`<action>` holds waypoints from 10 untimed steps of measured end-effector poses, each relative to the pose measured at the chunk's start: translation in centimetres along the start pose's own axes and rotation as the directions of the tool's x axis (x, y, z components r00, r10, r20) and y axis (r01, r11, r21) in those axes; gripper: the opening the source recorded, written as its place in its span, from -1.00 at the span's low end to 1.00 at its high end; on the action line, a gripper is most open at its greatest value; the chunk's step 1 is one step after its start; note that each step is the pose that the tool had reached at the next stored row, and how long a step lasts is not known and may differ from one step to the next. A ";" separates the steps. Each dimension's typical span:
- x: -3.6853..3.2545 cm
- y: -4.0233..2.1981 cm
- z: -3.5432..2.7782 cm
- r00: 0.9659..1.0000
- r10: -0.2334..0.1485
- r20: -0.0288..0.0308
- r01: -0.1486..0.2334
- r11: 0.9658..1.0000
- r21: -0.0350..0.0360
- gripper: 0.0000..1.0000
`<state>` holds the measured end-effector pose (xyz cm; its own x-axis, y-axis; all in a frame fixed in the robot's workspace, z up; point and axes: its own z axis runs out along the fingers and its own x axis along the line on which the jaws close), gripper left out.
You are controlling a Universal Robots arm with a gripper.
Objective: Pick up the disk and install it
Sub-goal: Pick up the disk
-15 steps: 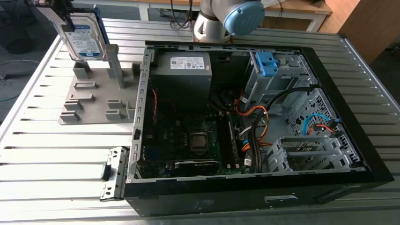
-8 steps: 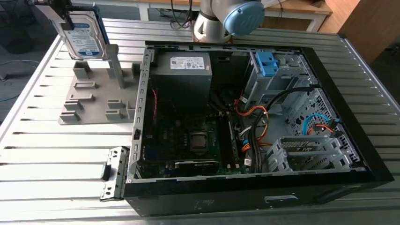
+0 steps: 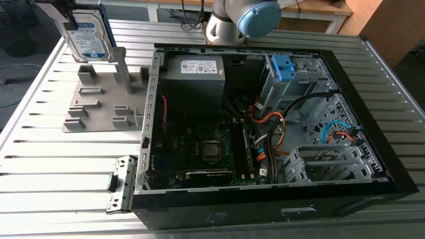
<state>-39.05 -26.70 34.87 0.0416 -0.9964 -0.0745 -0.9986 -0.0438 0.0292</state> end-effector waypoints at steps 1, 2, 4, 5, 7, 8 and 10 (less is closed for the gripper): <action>0.00 0.00 -0.05 1.000 0.000 0.000 0.000 1.000 0.000 -0.27; -0.01 0.00 -0.11 1.000 0.000 0.000 0.000 1.000 0.000 -0.27; -0.02 0.01 -0.22 1.000 0.000 0.000 0.000 1.000 0.000 -0.27; -0.02 0.00 -0.27 1.000 0.000 0.000 0.000 1.000 0.000 -0.27; -0.03 0.01 -0.39 1.000 0.000 0.000 0.000 1.000 0.000 -0.27; -0.03 0.01 -0.45 1.000 0.000 0.000 0.000 1.000 0.000 -0.27; -0.04 0.02 -0.57 1.000 0.000 0.000 0.000 1.000 0.000 -0.27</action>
<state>-39.05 -26.70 35.44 0.0416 -0.9963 -0.0749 -0.9986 -0.0438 0.0290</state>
